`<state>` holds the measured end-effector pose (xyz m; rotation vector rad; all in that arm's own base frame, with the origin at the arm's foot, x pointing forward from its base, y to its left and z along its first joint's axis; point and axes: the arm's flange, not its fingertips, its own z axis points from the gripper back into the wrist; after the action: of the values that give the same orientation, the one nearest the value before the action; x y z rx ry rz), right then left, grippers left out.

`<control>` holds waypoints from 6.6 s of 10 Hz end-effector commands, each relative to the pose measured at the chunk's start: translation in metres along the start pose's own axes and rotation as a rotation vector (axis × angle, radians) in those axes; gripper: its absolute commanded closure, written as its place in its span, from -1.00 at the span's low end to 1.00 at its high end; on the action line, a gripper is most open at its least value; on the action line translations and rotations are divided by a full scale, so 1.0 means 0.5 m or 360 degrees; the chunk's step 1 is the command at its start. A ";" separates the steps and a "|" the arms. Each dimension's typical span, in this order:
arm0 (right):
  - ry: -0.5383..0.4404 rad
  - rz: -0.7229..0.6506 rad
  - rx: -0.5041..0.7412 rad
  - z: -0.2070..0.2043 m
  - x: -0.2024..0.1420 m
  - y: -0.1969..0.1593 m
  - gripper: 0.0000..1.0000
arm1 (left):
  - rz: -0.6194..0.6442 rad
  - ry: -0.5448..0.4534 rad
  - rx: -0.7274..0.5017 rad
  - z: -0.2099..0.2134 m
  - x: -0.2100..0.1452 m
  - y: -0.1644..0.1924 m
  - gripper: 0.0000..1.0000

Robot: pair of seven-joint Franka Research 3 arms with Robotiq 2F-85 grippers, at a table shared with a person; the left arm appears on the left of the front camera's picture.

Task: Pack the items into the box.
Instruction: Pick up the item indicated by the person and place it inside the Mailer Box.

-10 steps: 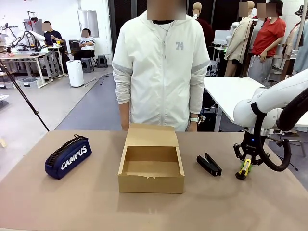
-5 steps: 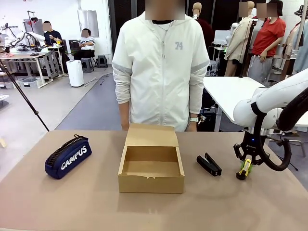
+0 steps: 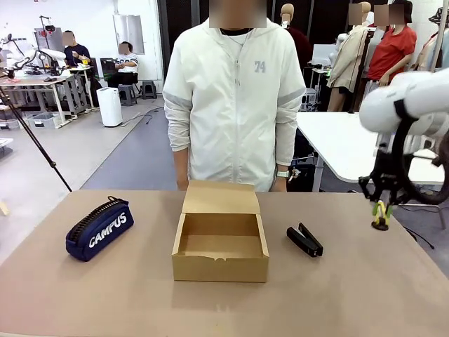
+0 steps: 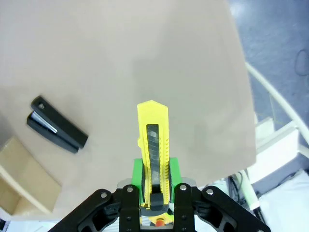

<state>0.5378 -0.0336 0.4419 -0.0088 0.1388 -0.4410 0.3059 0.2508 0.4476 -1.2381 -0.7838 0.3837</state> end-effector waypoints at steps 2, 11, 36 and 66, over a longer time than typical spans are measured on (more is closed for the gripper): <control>0.0000 0.0000 0.0000 0.000 0.000 0.000 1.00 | 0.0007 -0.0013 -0.0028 0.000 0.002 -0.005 -1.00; -0.0291 0.1181 -0.0066 0.096 -0.030 0.355 1.00 | 0.0007 -0.0013 -0.0028 0.000 0.002 -0.005 -1.00; -0.0107 0.2797 0.0060 -0.122 -0.282 0.716 -1.00 | 0.0007 -0.0013 -0.0028 0.000 0.002 -0.005 -1.00; -0.0070 0.0916 0.1700 0.099 -0.156 -0.181 -1.00 | 0.0007 -0.0013 -0.0028 0.000 0.002 -0.005 -1.00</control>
<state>0.4361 -0.0827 0.5012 1.0455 -0.1678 0.1014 0.3062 0.2517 0.4468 -1.2414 -0.7793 0.3838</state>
